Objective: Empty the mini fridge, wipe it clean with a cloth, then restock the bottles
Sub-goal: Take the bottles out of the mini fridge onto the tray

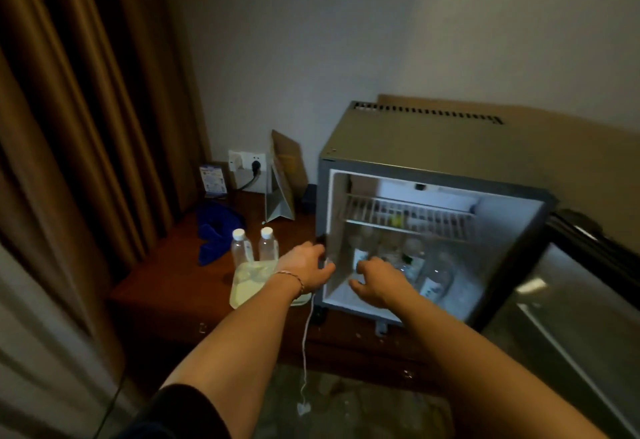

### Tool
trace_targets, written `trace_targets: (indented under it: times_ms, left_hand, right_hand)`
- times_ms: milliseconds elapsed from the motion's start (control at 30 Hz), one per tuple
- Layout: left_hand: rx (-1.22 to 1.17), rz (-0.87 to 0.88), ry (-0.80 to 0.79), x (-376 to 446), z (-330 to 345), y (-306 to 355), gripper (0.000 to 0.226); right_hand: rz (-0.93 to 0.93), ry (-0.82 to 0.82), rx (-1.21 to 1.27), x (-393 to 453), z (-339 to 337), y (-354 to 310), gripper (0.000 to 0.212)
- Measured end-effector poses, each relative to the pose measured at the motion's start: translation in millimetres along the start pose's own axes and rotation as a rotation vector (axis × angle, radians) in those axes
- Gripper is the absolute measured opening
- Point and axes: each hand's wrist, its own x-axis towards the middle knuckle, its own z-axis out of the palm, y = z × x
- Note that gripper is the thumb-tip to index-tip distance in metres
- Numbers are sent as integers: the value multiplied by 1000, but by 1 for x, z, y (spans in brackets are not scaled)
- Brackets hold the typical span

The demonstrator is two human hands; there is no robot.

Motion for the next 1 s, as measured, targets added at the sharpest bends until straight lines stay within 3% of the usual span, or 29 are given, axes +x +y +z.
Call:
trace_targets:
  times_ms: [200,400,767,1000]
  left_hand:
    - [69,122,-36,-4,26,95,46]
    - [122,143,-118,3,41,146,55]
    - [108,224,-98,64,62,151,57]
    - [67,325,-46,96,89,133,63]
  right_hand:
    - [187,170,26,-54,-7,84,42]
    - [194,126,38,-70,-5,112,48]
    - [349,260,175,-33,3,124,59]
    - [464,189,282,11,36,138,72]
